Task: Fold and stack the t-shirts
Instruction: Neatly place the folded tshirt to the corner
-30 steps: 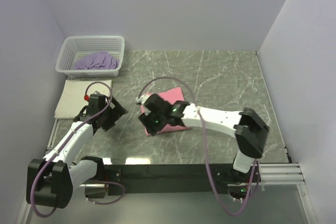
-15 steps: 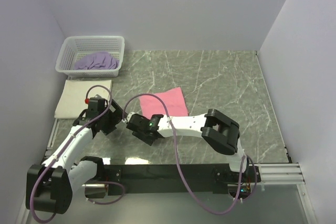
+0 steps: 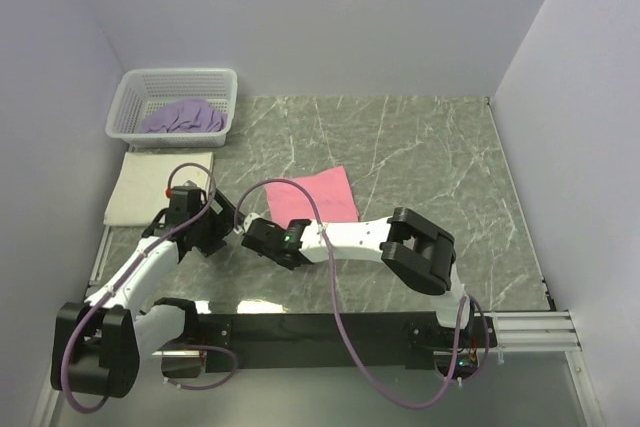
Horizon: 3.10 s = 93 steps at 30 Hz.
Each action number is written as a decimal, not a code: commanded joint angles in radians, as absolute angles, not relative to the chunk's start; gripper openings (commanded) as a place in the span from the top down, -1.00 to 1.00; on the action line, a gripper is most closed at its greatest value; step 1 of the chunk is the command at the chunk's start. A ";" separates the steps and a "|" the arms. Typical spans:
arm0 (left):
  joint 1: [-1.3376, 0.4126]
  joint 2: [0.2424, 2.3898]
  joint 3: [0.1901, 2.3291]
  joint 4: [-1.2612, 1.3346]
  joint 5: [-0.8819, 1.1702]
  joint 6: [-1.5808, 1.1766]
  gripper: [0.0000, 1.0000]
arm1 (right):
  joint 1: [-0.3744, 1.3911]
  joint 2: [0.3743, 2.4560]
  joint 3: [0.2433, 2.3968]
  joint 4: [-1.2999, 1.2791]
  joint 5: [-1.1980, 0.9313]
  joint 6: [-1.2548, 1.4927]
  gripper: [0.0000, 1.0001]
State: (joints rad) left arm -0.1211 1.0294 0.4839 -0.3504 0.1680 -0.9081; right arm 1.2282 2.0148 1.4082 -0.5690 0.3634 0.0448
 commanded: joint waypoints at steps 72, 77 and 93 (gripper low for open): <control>-0.480 1.602 0.586 0.068 0.117 -1.232 0.71 | 1.115 1.660 1.057 -0.048 0.003 0.187 1.00; -0.469 1.526 0.751 -0.220 -0.114 -1.036 0.99 | 1.117 1.629 1.071 -0.101 0.035 0.212 0.48; -0.338 1.531 1.204 -0.781 -0.662 -0.441 0.99 | 1.114 1.304 0.950 -0.471 0.359 0.339 -0.32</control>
